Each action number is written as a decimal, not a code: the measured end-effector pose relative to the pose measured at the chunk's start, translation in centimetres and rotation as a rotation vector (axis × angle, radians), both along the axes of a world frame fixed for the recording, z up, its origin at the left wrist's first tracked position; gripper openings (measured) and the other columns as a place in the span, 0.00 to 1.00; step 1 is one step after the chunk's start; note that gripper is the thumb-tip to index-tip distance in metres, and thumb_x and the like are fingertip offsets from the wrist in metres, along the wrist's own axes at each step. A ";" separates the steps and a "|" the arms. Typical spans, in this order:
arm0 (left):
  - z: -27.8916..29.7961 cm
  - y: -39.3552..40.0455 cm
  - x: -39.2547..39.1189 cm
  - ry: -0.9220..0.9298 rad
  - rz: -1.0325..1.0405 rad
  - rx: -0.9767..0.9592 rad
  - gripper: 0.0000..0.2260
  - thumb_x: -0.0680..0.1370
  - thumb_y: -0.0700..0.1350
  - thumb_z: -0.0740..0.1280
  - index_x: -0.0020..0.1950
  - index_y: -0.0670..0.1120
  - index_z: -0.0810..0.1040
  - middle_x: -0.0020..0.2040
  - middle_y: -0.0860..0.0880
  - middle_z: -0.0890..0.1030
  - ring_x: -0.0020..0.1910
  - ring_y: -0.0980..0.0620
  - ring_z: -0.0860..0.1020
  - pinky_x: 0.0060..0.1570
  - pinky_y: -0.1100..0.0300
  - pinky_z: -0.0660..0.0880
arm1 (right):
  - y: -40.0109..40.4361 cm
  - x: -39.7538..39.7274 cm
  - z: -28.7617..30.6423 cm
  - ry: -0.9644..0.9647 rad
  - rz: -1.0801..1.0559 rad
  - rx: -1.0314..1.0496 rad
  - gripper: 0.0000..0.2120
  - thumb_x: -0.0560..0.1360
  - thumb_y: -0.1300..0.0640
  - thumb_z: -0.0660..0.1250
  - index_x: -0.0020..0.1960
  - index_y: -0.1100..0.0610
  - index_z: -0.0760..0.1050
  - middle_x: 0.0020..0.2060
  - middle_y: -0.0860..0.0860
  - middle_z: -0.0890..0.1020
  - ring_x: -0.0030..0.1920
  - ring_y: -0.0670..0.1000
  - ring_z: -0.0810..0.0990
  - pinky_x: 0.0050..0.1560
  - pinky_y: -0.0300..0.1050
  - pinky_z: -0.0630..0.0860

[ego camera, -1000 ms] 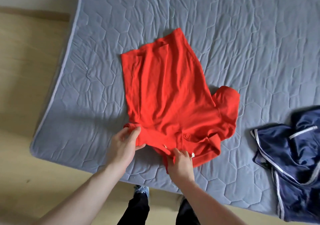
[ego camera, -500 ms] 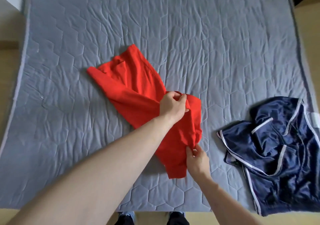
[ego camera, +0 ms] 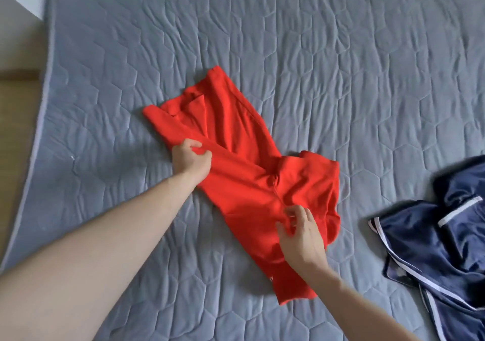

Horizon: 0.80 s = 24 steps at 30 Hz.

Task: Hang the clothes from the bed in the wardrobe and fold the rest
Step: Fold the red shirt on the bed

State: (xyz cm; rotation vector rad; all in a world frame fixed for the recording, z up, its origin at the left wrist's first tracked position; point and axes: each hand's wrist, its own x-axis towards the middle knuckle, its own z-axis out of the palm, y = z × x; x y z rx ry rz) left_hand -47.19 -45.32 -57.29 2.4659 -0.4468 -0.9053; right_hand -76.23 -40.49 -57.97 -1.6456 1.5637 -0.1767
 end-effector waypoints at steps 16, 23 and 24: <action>0.0 -3.3 7.6 -0.724 -0.822 0.196 0.06 0.79 0.49 0.64 0.53 0.49 0.75 0.48 0.38 0.83 0.48 0.33 0.82 0.44 0.48 0.74 | -3.3 3.3 -7.1 0.167 0.246 0.334 0.22 0.69 0.50 0.79 0.56 0.50 0.70 0.55 0.52 0.75 0.60 0.57 0.75 0.66 0.50 0.70; 3.2 -12.2 1.7 -0.782 -0.994 0.017 0.11 0.79 0.49 0.64 0.59 0.48 0.76 0.56 0.43 0.81 0.55 0.36 0.80 0.48 0.46 0.75 | -3.4 2.9 -6.3 0.077 0.184 0.311 0.16 0.71 0.54 0.75 0.55 0.50 0.74 0.51 0.49 0.75 0.57 0.55 0.77 0.62 0.48 0.73; 2.6 -13.0 0.9 -0.735 -0.983 0.095 0.14 0.79 0.48 0.65 0.64 0.48 0.75 0.61 0.43 0.78 0.60 0.37 0.78 0.54 0.45 0.75 | -3.4 2.8 -6.2 0.062 0.182 0.302 0.15 0.72 0.54 0.75 0.55 0.51 0.74 0.51 0.49 0.75 0.56 0.55 0.77 0.62 0.48 0.74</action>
